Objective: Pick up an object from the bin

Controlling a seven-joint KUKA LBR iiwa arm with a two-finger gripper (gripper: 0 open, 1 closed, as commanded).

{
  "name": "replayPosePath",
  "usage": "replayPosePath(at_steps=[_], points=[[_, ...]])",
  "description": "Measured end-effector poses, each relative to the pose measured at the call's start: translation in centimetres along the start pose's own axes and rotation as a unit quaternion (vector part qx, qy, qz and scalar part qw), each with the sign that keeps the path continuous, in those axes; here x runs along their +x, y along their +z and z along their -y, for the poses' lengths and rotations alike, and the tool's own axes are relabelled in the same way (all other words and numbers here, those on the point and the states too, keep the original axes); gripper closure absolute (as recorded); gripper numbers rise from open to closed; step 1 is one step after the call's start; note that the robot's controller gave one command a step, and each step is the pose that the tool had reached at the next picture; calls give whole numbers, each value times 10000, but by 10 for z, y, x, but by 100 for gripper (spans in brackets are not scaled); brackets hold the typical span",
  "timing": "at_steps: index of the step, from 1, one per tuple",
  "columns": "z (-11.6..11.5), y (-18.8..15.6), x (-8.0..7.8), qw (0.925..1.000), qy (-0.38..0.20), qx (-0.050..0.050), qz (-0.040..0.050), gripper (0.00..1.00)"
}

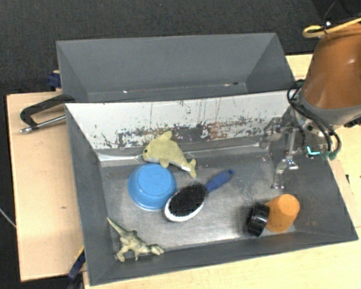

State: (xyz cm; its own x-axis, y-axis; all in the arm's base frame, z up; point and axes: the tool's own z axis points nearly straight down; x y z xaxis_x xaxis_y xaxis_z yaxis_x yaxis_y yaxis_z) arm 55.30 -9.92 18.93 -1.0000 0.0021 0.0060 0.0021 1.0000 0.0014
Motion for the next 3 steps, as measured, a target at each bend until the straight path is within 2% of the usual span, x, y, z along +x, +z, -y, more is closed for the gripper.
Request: replayPosePath(at_steps=[1,2,3], points=[[-59,109,-36,9999,102,-16,5,0],[-56,104,-37,9999,113,0,38,100],[-65,-10,-32,10000,30,8,90,100]])
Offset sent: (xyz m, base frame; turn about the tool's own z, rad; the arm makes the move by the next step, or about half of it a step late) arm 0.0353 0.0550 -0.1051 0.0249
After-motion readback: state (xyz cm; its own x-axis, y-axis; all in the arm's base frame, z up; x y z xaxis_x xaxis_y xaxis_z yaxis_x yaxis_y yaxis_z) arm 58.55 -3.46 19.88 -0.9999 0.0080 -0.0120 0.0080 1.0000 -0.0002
